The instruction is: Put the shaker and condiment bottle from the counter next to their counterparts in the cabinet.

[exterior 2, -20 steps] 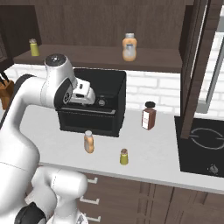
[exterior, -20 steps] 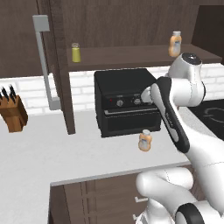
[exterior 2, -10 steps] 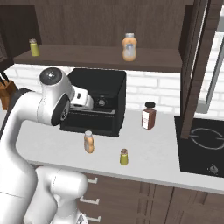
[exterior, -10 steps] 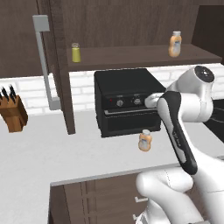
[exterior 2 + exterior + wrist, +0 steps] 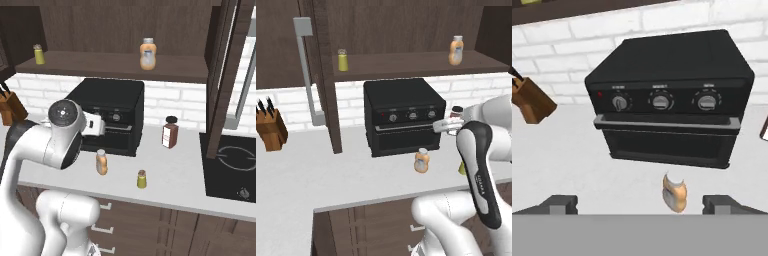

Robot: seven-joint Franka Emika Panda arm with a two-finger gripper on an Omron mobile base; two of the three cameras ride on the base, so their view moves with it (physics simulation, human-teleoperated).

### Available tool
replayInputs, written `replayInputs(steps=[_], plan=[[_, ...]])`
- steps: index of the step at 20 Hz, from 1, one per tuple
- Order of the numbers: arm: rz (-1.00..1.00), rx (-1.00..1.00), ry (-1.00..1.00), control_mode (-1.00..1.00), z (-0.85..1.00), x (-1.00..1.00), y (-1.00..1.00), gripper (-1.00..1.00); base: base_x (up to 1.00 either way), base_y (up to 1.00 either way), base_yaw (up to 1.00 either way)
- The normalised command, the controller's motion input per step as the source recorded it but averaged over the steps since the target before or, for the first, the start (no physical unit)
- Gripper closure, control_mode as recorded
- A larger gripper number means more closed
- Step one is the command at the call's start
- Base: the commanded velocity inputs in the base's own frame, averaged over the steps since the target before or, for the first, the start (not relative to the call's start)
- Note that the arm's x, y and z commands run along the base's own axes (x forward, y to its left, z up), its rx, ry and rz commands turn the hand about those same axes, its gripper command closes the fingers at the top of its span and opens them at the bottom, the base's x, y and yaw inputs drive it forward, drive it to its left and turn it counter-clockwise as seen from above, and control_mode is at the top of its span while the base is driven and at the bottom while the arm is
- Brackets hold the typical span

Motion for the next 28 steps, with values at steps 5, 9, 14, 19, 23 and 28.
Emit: replayInputs(steps=[5,9,14,19,23,28], plan=[[0.1,0.09,-0.17,-1.0,0.0,-0.48,-0.05,-1.0,0.0,0.0,0.0],[0.08,0.11,-0.17,-1.0,0.0,-0.42,-0.13,-1.0,0.0,0.0,0.0],[0.09,0.09,-0.2,-1.0,-0.12,-0.26,-0.14,-1.0,0.0,0.0,0.0],[0.14,0.01,-0.23,-1.0,-0.31,-0.21,-0.03,-1.0,0.0,0.0,0.0],[0.13,-0.04,-0.21,-1.0,-0.49,-0.13,0.01,-1.0,0.0,0.0,0.0],[0.12,0.0,-0.14,-1.0,-0.45,-0.21,0.0,-1.0,0.0,0.0,0.0]])
